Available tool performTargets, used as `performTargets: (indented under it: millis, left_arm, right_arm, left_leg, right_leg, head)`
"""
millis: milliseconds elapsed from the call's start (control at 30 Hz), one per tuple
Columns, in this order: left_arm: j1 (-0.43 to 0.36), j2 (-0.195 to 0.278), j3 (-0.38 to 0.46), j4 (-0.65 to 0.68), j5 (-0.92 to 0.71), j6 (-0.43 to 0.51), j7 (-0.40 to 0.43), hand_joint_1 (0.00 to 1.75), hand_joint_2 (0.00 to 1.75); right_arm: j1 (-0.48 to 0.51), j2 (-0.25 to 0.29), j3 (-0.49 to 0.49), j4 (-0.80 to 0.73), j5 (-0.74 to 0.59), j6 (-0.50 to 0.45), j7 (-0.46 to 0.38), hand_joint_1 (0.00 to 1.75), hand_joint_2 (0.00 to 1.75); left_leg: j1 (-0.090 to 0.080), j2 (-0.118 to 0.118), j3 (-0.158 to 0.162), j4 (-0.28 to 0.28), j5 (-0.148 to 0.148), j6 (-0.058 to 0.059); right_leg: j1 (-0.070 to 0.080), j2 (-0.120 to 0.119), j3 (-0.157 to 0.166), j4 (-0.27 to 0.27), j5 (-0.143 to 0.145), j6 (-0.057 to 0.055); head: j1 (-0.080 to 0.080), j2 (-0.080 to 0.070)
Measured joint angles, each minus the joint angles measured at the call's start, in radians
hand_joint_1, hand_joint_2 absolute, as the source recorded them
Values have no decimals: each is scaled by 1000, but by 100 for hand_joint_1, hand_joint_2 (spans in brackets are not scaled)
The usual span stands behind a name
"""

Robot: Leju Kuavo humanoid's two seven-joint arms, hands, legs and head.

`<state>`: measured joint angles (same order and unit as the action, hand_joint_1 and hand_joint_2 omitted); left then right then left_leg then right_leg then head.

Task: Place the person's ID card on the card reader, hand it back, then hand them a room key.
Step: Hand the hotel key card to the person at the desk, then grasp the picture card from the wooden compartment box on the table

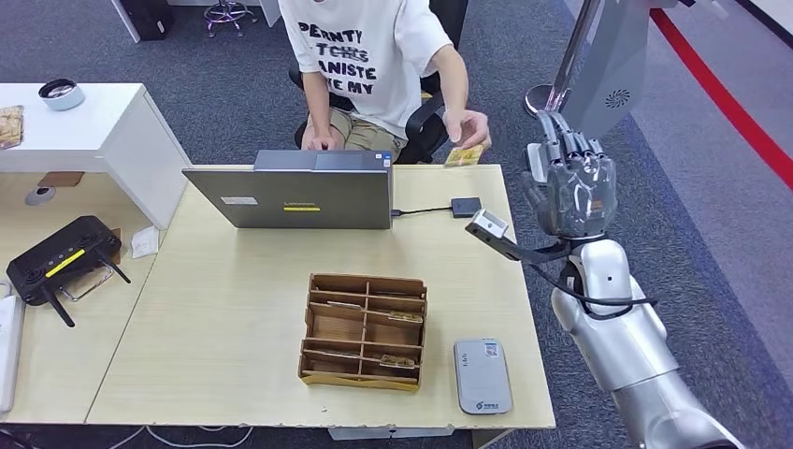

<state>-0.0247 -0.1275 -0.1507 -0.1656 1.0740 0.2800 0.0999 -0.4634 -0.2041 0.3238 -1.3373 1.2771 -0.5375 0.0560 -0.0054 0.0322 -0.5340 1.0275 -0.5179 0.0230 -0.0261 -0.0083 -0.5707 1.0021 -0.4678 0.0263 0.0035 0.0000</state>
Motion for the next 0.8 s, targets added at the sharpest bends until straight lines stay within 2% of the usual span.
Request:
performTargets:
  millis: [200, 500, 633, 800]
  left_arm:
    - [1, -10, 13, 0, 21, 7, -20, 0, 0]
    - [6, -41, 78, 0, 63, 25, -53, 0, 0]
    - [9, -53, 110, 0, 74, 33, -69, 0, 0]
    - [13, -63, 141, -1, 81, 38, -82, 0, 0]
  right_arm:
    - [103, 31, -7, -113, -94, -69, -47, 0, 175]
    - [390, 81, 43, -445, -230, -108, -172, 1, 175]
    - [498, 88, 83, -544, -281, -108, -236, 174, 175]
    - [576, 88, 146, -595, -324, -108, -262, 175, 175]
  left_leg:
    - [0, -1, -1, 0, 0, 0]
    - [0, -2, -3, 0, -1, 0]
    - [0, -1, -4, 0, -2, 0]
    - [0, -1, -4, 0, -2, 0]
  right_leg:
    - [0, -1, -1, 0, 0, 0]
    - [0, -2, -3, 0, -1, 0]
    - [0, -1, -3, 0, -2, 0]
    - [0, -1, -3, 0, -2, 0]
  head:
    - [0, 0]
    - [0, 0]
    - [0, 0]
    - [0, 0]
